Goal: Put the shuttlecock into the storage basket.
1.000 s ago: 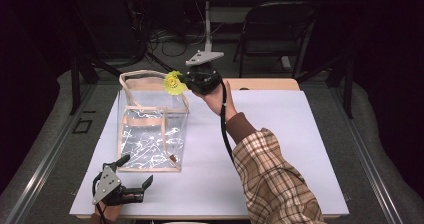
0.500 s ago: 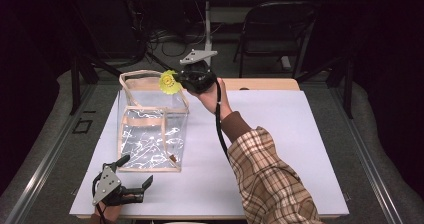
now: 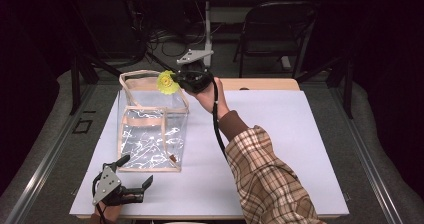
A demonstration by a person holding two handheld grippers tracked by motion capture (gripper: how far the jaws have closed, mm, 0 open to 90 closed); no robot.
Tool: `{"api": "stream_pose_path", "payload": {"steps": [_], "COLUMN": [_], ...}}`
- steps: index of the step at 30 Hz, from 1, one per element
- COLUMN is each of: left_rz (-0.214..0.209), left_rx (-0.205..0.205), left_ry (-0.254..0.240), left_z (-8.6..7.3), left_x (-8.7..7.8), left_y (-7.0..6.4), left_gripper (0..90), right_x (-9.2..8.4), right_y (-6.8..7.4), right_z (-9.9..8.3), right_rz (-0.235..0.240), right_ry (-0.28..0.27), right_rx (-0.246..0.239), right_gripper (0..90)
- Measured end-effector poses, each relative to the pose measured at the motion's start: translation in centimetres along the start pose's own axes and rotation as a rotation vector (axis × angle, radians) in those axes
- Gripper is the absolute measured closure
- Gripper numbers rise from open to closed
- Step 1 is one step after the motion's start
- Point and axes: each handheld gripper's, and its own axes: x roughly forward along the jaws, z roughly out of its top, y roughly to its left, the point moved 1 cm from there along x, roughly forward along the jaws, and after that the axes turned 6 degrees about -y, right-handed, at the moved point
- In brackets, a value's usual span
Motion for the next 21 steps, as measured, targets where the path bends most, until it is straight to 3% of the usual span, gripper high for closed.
{"api": "stream_pose_path", "payload": {"steps": [21], "left_rz": [0.003], "left_rx": [-0.003], "left_ry": [-0.001], "left_z": [0.0], "left_x": [0.0], "left_y": [0.0], "left_gripper": [0.0], "right_x": [1.2], "right_y": [1.1], "right_z": [0.8], "right_rz": [0.019], "right_ry": [0.030], "right_rx": [-0.035], "right_gripper": [89.6]}}
